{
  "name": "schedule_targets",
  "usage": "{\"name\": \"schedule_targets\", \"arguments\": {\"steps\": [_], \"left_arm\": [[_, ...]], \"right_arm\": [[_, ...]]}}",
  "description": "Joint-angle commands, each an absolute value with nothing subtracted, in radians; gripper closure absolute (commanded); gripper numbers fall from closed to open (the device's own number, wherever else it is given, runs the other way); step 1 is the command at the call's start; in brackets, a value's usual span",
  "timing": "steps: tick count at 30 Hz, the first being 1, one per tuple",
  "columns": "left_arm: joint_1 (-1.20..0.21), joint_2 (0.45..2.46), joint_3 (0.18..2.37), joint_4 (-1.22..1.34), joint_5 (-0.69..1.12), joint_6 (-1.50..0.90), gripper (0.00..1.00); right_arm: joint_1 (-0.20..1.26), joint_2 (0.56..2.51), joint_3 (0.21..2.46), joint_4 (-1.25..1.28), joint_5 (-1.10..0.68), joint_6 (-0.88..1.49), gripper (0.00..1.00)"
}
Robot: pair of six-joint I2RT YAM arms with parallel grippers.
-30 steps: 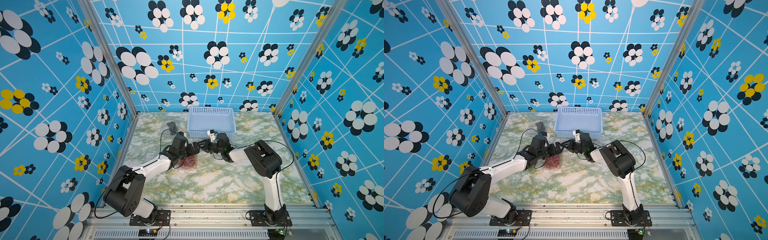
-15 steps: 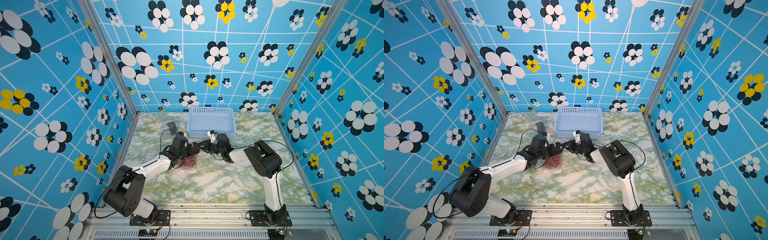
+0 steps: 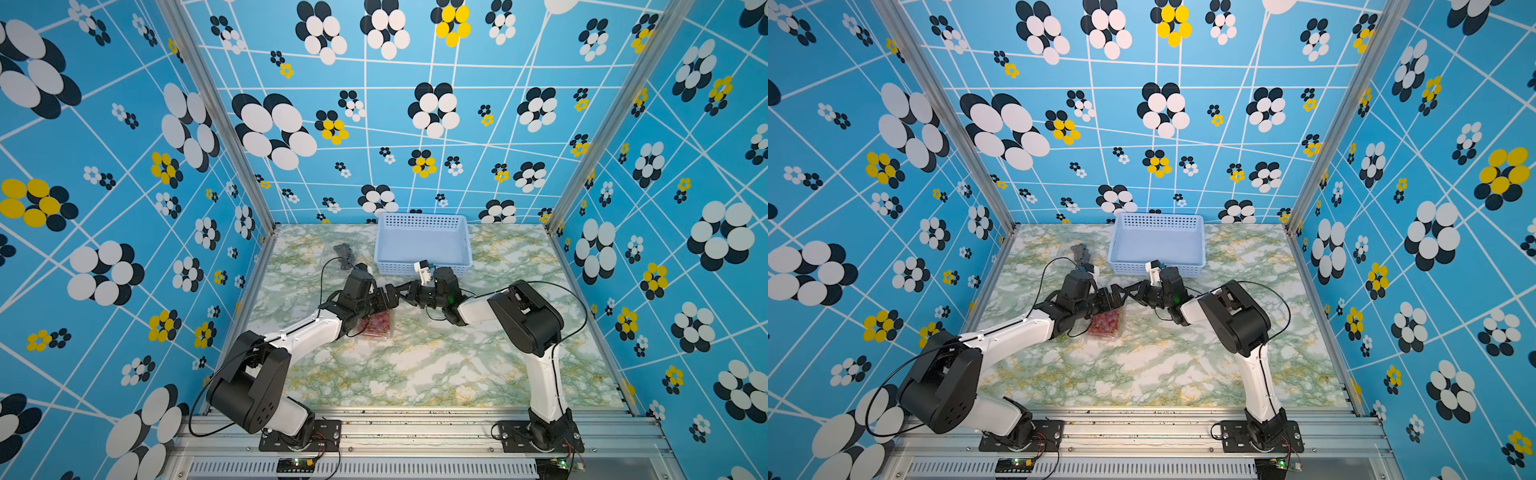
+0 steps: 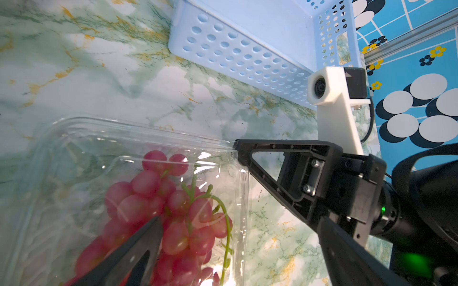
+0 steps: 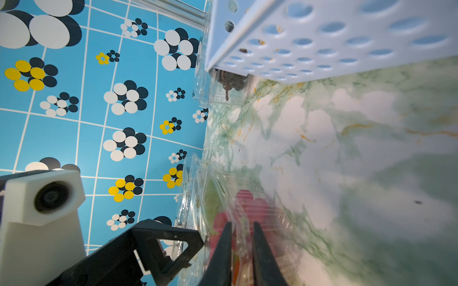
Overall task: Pack grapes into containers
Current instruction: Close the packing box at the center of the board.
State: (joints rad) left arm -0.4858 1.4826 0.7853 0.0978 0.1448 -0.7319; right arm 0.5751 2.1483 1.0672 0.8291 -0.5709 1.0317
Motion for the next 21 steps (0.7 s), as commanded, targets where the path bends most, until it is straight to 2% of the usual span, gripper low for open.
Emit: {"name": "schedule_targets", "arguments": {"steps": [1,15,18,21], "left_arm": [[-0.488,1.489,0.775,0.014,0.131,-0.711,0.01],[-0.476,1.481,0.762,0.016,0.134,-0.707,0.01],[-0.473,1.472,0.775,0.001,0.135,-0.694,0.0],[-0.467,1.442,0.811,-0.036,0.13,-0.655,0.01]], "right_arm": [[0.592,2.199,1.086,0.788,-0.578,1.005,0.84],[0.606,2.21,1.094,0.772,-0.569,0.987,0.92],[0.604,2.191,1.095,0.763,-0.557,0.981,0.9],[0.595,2.14,1.101,0.719,-0.532,0.964,0.82]]}}
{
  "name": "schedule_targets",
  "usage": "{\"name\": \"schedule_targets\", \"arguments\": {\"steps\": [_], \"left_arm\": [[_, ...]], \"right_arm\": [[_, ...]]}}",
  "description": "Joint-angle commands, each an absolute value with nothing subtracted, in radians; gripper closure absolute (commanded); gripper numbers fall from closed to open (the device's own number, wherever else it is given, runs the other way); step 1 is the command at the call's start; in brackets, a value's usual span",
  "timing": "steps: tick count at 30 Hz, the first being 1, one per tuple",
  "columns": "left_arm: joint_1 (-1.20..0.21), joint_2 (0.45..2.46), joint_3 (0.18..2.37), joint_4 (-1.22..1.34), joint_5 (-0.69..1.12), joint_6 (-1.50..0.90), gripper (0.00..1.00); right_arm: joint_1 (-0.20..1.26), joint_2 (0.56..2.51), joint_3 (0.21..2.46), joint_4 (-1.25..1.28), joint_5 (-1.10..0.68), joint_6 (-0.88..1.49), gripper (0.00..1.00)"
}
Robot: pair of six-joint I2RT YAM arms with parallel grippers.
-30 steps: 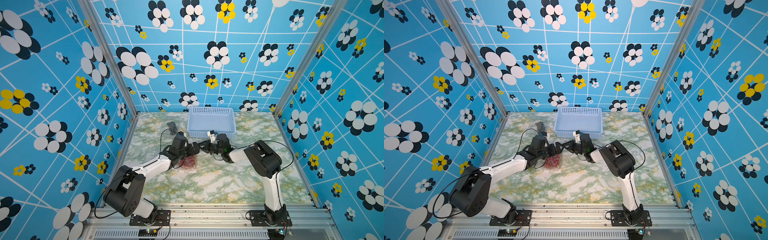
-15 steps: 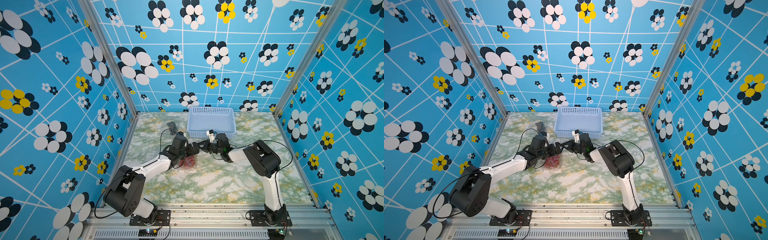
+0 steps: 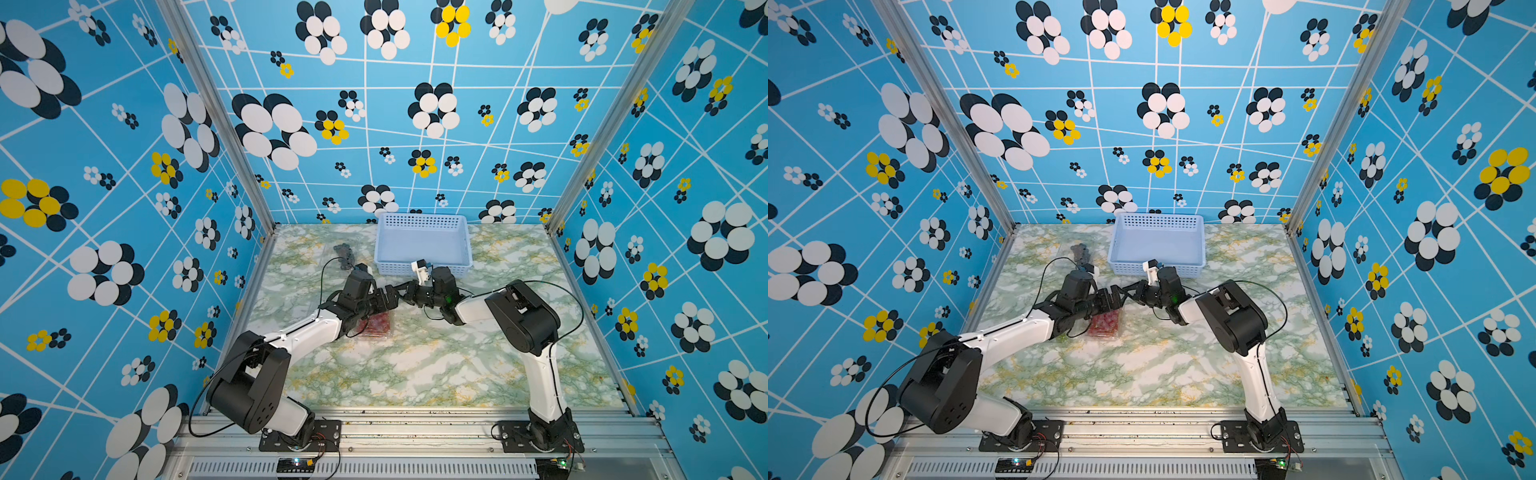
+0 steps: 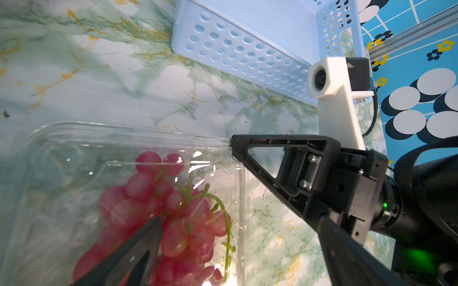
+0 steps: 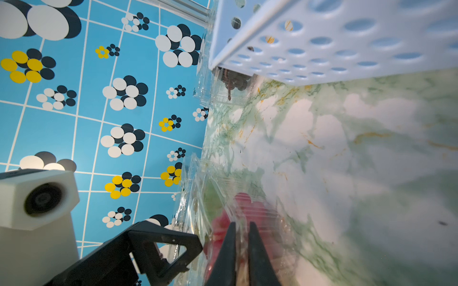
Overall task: Pack grapes into containers
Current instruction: Close the packing box at the center of the board, then move the packing box to the center of the board.
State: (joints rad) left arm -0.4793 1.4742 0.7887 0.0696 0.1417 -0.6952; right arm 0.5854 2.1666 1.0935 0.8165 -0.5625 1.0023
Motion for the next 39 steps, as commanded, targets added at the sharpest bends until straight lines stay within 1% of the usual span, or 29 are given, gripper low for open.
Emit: {"name": "schedule_targets", "arguments": {"steps": [1,2,5,6,8,10,14,16,18,20,25,30,33,36,39], "left_arm": [[-0.465,1.426,0.826,-0.054,0.123,-0.639,0.0],[-0.463,1.412,0.844,-0.075,0.118,-0.621,0.0],[-0.434,1.36,0.904,-0.16,0.107,-0.569,0.01],[-0.414,1.339,0.919,-0.189,0.106,-0.557,0.01],[-0.367,1.296,0.934,-0.238,0.109,-0.544,0.0],[-0.294,1.247,0.937,-0.297,0.119,-0.545,0.01],[-0.114,1.181,0.939,-0.469,0.081,-0.534,0.01],[-0.006,1.164,0.921,-0.527,0.112,-0.523,0.01],[0.068,1.145,0.888,-0.539,0.132,-0.518,0.0],[0.103,1.124,0.848,-0.528,0.13,-0.528,0.0],[0.104,1.144,0.747,-0.433,0.131,-0.574,0.01],[0.087,1.162,0.654,-0.284,0.217,-0.612,0.0],[0.031,1.193,0.65,-0.247,0.228,-0.616,0.0],[-0.053,1.234,0.659,-0.207,0.227,-0.631,0.01],[-0.151,1.28,0.688,-0.183,0.202,-0.646,0.0]], "right_arm": [[0.588,2.118,1.101,0.701,-0.523,0.956,0.78],[0.581,2.101,1.102,0.688,-0.518,0.953,0.73],[0.564,2.055,1.104,0.643,-0.508,0.935,0.63],[0.56,2.039,1.106,0.622,-0.507,0.924,0.57],[0.559,2.01,1.104,0.584,-0.499,0.9,0.49],[0.559,1.978,1.091,0.559,-0.492,0.885,0.38],[0.561,1.914,1.063,0.492,-0.477,0.839,0.21],[0.56,1.876,1.047,0.444,-0.466,0.803,0.11],[0.561,1.84,1.043,0.385,-0.455,0.765,0.01],[0.561,1.81,1.04,0.339,-0.443,0.731,0.01],[0.552,1.742,1.013,0.271,-0.417,0.685,0.01],[0.54,1.688,0.998,0.183,-0.394,0.628,0.01],[0.522,1.667,0.978,0.153,-0.38,0.611,0.01],[0.496,1.644,0.955,0.117,-0.349,0.597,0.01],[0.466,1.61,0.945,0.046,-0.272,0.574,0.01]]}}
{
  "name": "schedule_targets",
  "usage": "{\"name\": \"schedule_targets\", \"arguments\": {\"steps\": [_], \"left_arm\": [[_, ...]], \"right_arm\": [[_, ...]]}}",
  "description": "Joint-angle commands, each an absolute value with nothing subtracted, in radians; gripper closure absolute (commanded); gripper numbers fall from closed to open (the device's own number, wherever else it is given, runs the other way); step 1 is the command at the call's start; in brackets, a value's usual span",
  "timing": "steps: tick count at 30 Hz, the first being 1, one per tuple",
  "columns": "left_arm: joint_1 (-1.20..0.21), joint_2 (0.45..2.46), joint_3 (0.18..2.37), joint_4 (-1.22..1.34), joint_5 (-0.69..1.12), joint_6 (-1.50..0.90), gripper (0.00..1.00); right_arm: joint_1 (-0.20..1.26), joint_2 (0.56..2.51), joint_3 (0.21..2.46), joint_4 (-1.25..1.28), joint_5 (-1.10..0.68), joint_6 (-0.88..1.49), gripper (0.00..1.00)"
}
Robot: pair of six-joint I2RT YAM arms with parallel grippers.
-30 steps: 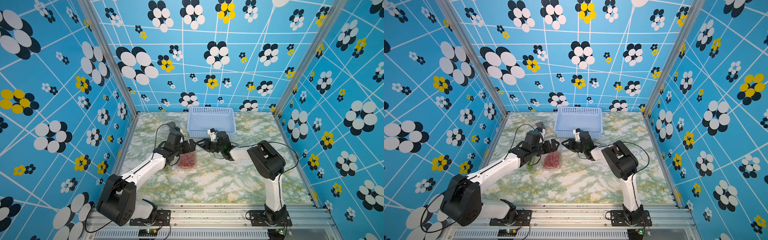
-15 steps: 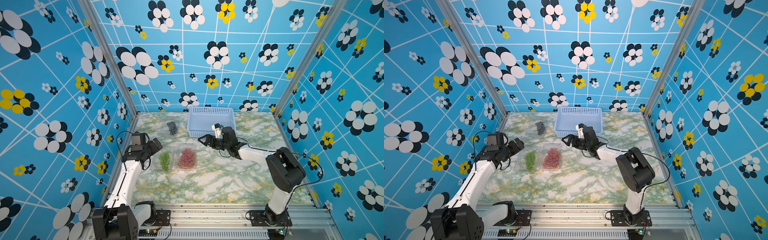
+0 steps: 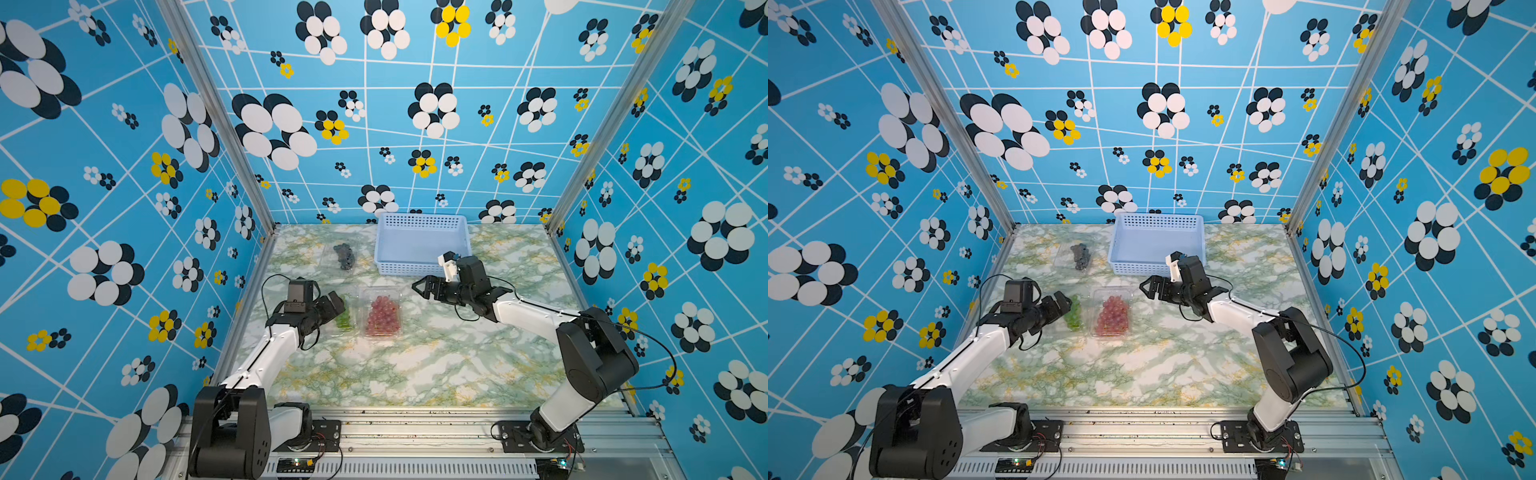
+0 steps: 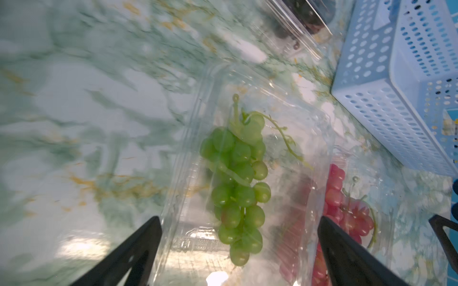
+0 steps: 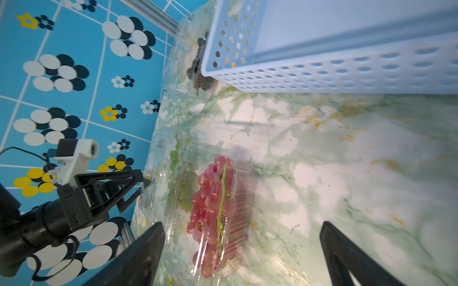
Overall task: Pack grapes into containers
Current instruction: Move the packing box to the center of the board, then reset both arms
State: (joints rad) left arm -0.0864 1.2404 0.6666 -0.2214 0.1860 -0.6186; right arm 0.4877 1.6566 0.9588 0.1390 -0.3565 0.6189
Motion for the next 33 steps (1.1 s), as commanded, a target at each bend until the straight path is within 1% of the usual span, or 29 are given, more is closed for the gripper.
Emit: {"name": "schedule_targets", "arguments": {"steps": [1,3,4,7,8,10,12,13,15,16,18,20,22,23,25,26,28,30,31,32,33], "left_arm": [[-0.179,1.295,0.701,-0.177,0.198,-0.649,0.0],[-0.215,1.306,0.728,-0.203,0.175,-0.631,0.01],[-0.219,1.299,0.742,-0.236,0.145,-0.61,0.01],[-0.203,1.212,0.73,-0.285,0.032,-0.544,0.0],[-0.192,1.169,0.725,-0.301,-0.008,-0.523,0.0],[-0.181,1.088,0.718,-0.317,-0.097,-0.491,0.0],[-0.174,1.029,0.716,-0.316,-0.171,-0.468,0.01],[-0.172,1.001,0.711,-0.304,-0.213,-0.452,0.0],[-0.166,0.958,0.693,-0.272,-0.3,-0.43,0.0],[-0.161,0.936,0.678,-0.249,-0.339,-0.412,0.01],[-0.148,0.897,0.649,-0.187,-0.42,-0.367,0.0],[-0.11,0.87,0.597,-0.097,-0.49,-0.305,0.0],[-0.029,0.859,0.524,-0.004,-0.48,-0.312,0.01],[0.0,0.862,0.471,0.086,-0.479,-0.311,0.0],[0.026,0.892,0.386,0.248,-0.477,-0.276,0.0],[0.038,0.923,0.359,0.303,-0.468,-0.267,0.01],[0.064,0.991,0.325,0.405,-0.367,-0.27,0.0],[0.059,1.072,0.296,0.518,-0.34,-0.262,0.01],[0.061,1.125,0.28,0.599,-0.313,-0.245,0.01],[0.06,1.168,0.256,0.685,-0.289,-0.226,0.0],[0.06,1.207,0.25,0.75,-0.279,-0.219,0.01]], "right_arm": [[0.46,1.595,0.948,0.005,-0.216,0.559,0.01],[0.458,1.56,0.959,-0.087,-0.047,0.529,0.01],[0.457,1.541,0.961,-0.123,0.065,0.518,0.01],[0.457,1.492,0.932,-0.155,0.385,0.485,0.01],[0.454,1.485,0.915,-0.141,0.49,0.467,0.01],[0.457,1.474,0.856,-0.051,0.622,0.383,0.01],[0.455,1.465,0.799,0.04,0.729,0.297,0.01],[0.449,1.458,0.778,0.074,0.777,0.307,0.01],[0.432,1.421,0.751,0.092,0.744,0.305,0.01],[0.432,1.399,0.736,0.129,0.738,0.265,0.01],[0.428,1.33,0.736,0.119,0.748,0.156,0.01],[0.377,1.298,0.69,0.244,0.779,0.022,0.01],[0.298,1.326,0.669,0.284,0.747,-0.015,0.01],[0.268,1.351,0.641,0.345,0.729,-0.023,0.01],[0.224,1.392,0.603,0.397,0.656,0.021,0.01],[0.215,1.41,0.572,0.463,0.615,0.003,0.01],[0.204,1.455,0.499,0.647,0.558,-0.039,0.01],[0.177,1.481,0.453,0.724,0.517,-0.009,0.01],[0.149,1.495,0.395,0.853,0.46,0.001,0.01],[0.125,1.481,0.358,0.883,0.405,0.032,0.01],[0.084,1.482,0.332,0.895,0.388,0.056,0.01]]}}
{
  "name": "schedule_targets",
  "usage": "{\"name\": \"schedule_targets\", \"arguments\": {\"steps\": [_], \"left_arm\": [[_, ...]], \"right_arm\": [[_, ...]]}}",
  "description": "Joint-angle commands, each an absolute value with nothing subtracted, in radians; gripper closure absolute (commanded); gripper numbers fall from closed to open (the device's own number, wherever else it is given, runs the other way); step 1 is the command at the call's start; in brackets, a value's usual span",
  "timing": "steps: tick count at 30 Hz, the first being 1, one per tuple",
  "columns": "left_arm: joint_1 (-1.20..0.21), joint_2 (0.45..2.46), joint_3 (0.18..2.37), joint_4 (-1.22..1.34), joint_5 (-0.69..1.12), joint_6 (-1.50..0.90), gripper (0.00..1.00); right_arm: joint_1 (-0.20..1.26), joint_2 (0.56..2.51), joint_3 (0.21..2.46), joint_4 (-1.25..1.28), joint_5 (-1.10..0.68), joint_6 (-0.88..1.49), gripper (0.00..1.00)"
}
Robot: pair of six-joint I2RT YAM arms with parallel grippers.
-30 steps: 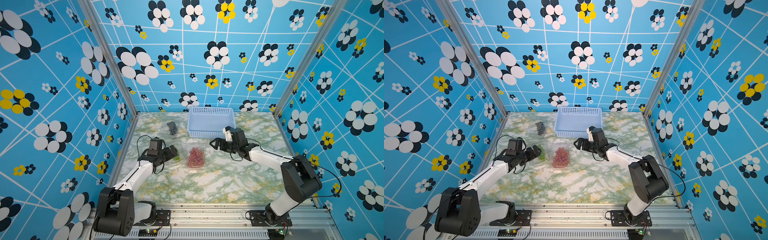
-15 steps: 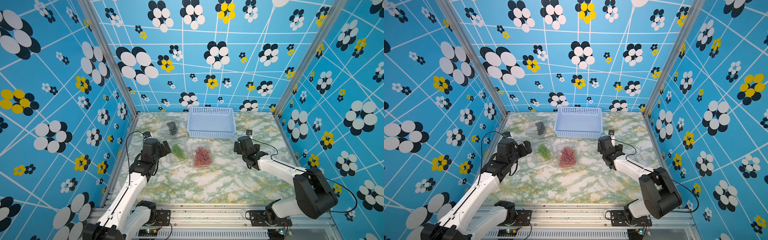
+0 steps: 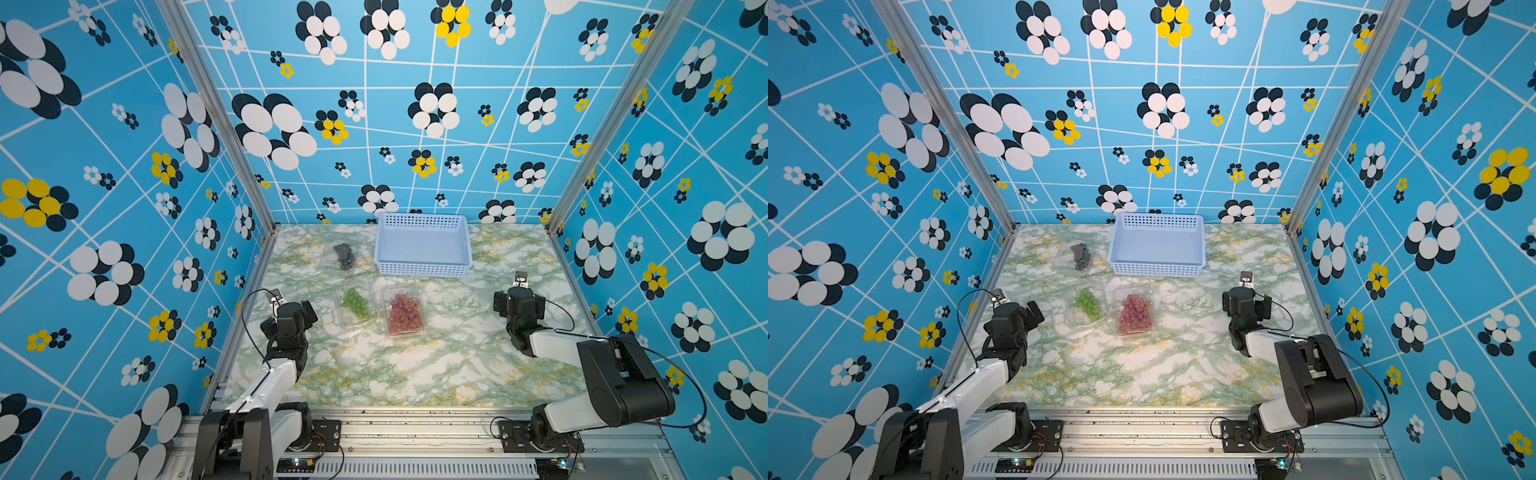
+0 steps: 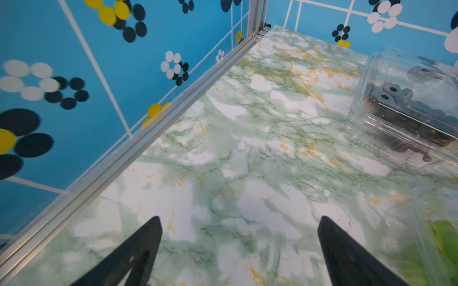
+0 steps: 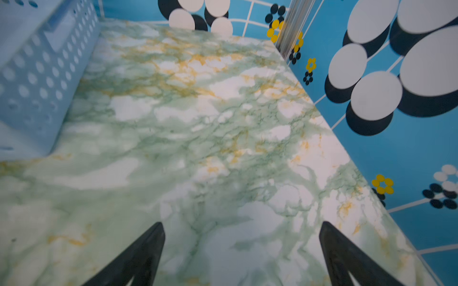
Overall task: Pack grapes into containers
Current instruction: Reset both arms
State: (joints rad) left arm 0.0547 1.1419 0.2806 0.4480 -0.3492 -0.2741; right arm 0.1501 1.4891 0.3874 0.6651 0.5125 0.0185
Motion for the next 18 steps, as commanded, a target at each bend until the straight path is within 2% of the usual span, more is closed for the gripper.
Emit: {"name": "schedule_targets", "arguments": {"steps": [1,2,5,7,11,12,14,18], "left_arm": [[0.065,1.23,0.256,0.766,-0.228,-0.224,0.0],[0.062,1.267,0.262,0.812,-0.205,-0.21,0.0],[0.064,1.339,0.289,0.87,-0.112,-0.155,0.0],[0.057,1.453,0.261,1.073,-0.096,-0.124,0.01],[-0.008,1.565,0.36,0.988,-0.039,-0.021,0.01],[-0.008,1.527,0.383,0.871,-0.036,-0.033,0.0],[-0.01,1.562,0.355,0.994,-0.066,-0.026,0.0],[-0.009,1.552,0.357,0.971,-0.074,-0.036,0.0]], "right_arm": [[0.079,1.529,0.296,1.049,0.386,0.041,0.01],[0.079,1.567,0.292,1.116,0.401,0.03,0.01],[0.063,1.485,0.3,0.963,0.406,0.086,0.01],[0.031,1.509,0.309,0.984,0.385,0.109,0.01],[0.031,1.507,0.348,0.908,0.362,0.099,0.01],[0.031,1.507,0.361,0.882,0.35,0.094,0.01],[0.034,1.509,0.367,0.873,0.347,0.09,0.01],[0.041,1.511,0.375,0.859,0.362,0.086,0.01]]}}
